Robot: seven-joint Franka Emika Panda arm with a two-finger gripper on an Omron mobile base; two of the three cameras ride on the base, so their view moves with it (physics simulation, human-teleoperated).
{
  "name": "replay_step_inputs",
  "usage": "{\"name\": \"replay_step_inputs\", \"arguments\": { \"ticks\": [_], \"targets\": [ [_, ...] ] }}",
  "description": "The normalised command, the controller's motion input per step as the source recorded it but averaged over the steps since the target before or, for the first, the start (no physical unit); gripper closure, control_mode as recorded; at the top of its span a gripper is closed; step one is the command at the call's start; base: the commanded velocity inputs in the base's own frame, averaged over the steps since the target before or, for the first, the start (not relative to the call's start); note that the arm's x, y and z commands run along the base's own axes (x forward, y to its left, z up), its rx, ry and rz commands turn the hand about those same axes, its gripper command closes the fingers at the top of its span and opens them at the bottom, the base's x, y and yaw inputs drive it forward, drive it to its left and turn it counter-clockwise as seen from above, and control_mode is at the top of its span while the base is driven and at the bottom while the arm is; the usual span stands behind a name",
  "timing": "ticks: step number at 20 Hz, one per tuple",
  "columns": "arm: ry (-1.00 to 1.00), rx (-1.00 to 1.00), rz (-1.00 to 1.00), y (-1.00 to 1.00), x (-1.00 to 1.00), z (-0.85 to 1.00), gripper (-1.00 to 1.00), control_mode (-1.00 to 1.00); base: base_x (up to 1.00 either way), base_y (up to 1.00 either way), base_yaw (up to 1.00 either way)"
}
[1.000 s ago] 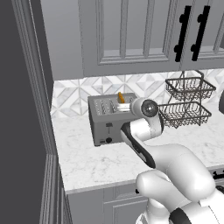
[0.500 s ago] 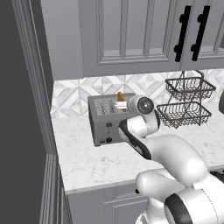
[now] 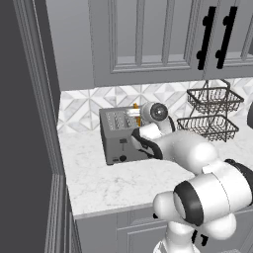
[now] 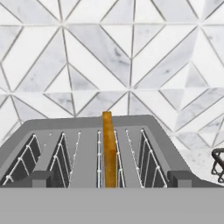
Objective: Start the toaster. Once the lever pops up, take the bread to the plate on the dining counter.
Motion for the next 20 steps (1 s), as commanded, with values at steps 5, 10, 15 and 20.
{"name": "replay_step_inputs", "arguments": {
  "ticks": [5,10,15,20],
  "targets": [
    [-0.01,0.0,0.04,-0.05,0.39,-0.21,-1.0,-1.0,0.0,0.0,0.0],
    [-0.03,0.0,0.07,-0.05,0.17,-0.23,-1.0,-1.0,0.0,0.0,0.0],
    [0.0,0.0,0.06,-0.09,0.34,-0.14,-1.0,-1.0,0.0,0.0,0.0],
    [0.0,0.0,0.04,-0.12,0.24,-0.08,-1.0,-1.0,0.0,0.0,0.0]
  ]
}}
